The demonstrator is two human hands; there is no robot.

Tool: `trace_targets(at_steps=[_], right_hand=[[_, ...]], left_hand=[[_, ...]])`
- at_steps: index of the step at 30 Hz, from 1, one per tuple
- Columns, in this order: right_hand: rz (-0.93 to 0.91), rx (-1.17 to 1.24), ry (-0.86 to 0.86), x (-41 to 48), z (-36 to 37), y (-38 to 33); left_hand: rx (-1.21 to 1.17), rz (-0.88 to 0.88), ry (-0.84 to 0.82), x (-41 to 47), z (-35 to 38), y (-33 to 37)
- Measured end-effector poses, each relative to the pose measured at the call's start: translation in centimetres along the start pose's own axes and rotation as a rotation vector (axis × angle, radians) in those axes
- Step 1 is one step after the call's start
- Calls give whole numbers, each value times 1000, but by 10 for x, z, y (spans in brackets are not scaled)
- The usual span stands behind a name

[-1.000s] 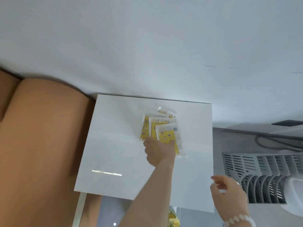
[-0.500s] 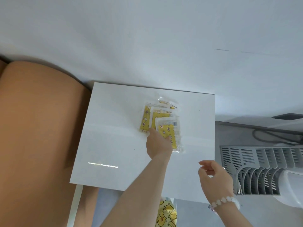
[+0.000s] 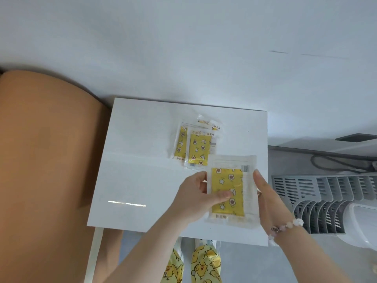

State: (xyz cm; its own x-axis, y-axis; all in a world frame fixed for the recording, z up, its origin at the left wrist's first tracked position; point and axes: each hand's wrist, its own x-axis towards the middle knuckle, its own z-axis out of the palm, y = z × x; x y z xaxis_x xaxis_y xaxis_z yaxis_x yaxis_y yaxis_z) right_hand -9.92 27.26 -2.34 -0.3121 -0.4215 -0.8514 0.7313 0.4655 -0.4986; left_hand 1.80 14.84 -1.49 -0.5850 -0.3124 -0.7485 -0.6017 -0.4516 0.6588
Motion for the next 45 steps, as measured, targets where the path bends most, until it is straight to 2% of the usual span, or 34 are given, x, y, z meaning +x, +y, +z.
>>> trace_targets(at_steps=[3, 6, 9, 14, 16, 19, 20, 22, 24, 26, 30, 33, 38, 41, 45], right_hand=[[16, 209, -212, -6, 8, 5], [38, 310, -266, -15, 18, 8], [42, 150, -156, -10, 23, 19], [13, -38, 65, 3, 35, 30], [25, -29, 145, 5, 37, 32], [29, 19, 219, 5, 34, 32], [29, 30, 236, 6, 31, 32], [38, 45, 257, 9, 26, 34], [50, 50, 268, 11, 21, 36], [64, 50, 275, 14, 16, 40], [110, 64, 304, 17, 8, 48], [125, 72, 310, 18, 2, 49], [143, 89, 327, 19, -2, 45], [147, 110, 326, 20, -2, 43], [136, 156, 310, 22, -4, 41]], left_hand=[[47, -2, 45, -1, 5, -9], [92, -26, 53, 2, 8, -16], [208, -13, 86, 5, 7, -21], [619, 60, 261, 6, 9, -16], [695, 55, 184, 7, 5, -10], [605, -41, -16, 17, -14, 5], [597, -58, -21, 24, -22, 10], [611, -37, 140, 39, -35, 18], [653, 15, 411, 56, -43, 23], [645, 34, 558, 70, -42, 26], [701, -54, 577, 85, -24, 24], [810, -41, 625, 89, -14, 19], [682, -39, 626, 95, -10, 16], [498, -45, 624, 96, -12, 16], [245, 2, 524, 89, -13, 14]])
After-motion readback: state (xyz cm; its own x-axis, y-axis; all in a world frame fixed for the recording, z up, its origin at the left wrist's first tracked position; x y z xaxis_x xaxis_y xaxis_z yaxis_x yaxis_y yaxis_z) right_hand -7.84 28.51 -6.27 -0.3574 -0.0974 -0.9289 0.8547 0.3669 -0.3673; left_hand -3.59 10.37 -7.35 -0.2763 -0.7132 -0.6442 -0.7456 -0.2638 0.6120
